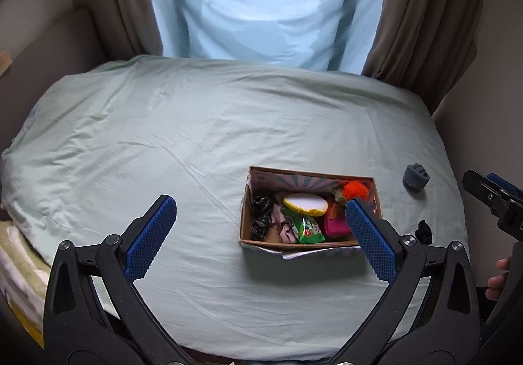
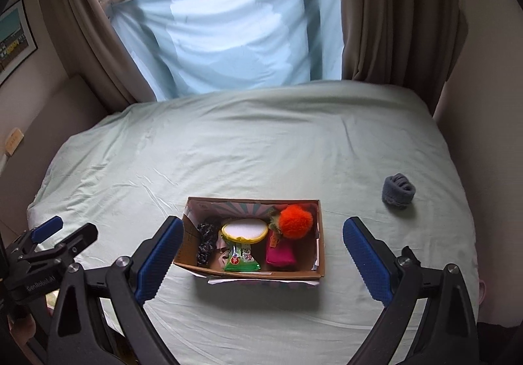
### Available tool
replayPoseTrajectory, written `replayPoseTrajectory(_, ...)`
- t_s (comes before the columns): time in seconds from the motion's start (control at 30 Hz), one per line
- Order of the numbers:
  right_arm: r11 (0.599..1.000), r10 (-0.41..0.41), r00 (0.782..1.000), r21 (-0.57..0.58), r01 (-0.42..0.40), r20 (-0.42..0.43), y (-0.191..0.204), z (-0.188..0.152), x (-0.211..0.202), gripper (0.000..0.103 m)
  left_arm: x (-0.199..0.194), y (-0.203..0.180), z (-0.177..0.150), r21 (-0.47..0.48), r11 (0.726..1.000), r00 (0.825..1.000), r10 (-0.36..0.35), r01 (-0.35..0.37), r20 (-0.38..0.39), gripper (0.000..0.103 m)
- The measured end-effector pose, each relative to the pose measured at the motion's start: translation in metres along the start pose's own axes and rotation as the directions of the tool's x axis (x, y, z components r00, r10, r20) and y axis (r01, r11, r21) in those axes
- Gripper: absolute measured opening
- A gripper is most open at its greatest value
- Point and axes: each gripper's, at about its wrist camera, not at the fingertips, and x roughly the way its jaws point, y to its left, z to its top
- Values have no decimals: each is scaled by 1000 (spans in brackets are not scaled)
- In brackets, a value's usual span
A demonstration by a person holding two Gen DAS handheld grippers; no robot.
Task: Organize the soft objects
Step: 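Lift both tools away from the box toward the two socks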
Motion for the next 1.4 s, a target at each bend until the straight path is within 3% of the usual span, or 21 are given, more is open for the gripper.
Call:
replayPoseTrajectory(0.37, 996, -82, 984, 34, 78, 160, -16, -18, -70, 97, -55, -10, -8, 29, 999, 991, 28, -32, 133, 103)
replayPoseTrajectory(0.5, 991, -130, 963, 67, 118, 236, -24, -21, -90, 97, -61, -27, 3, 81, 996, 983, -57, 44, 176, 103)
replayPoseTrajectory(0.63, 977, -205, 935, 108, 182, 288, -38, -26, -109, 97, -54, -67, 20, 202, 975, 974, -132, 93, 186, 103)
replayPoseTrajectory(0.73, 958, -283, 908, 134, 253, 310, -54, -30, -121, 97, -46, -103, 28, 294, 947, 960, -196, 132, 200, 103)
replayPoseTrajectory(0.93, 924, -375, 886, 187, 334, 272, -88, -42, -117, 97, -22, -178, 46, 443, 856, 915, -369, 265, 166, 103)
replayPoseTrajectory(1.1, 898, -416, 881, 252, 360, 225, -129, -53, -96, 97, 22, -250, 54, 519, 759, 878, -477, 392, 36, 103)
replayPoseTrajectory(1.27, 889, -418, 893, 280, 363, 169, -177, -66, -61, 97, 83, -321, 53, 560, 692, 866, -490, 455, -98, 103)
replayPoseTrajectory(1.4, 870, -434, 896, 303, 389, 95, -214, -78, -23, 97, 134, -377, 47, 588, 658, 869, -463, 470, -177, 103)
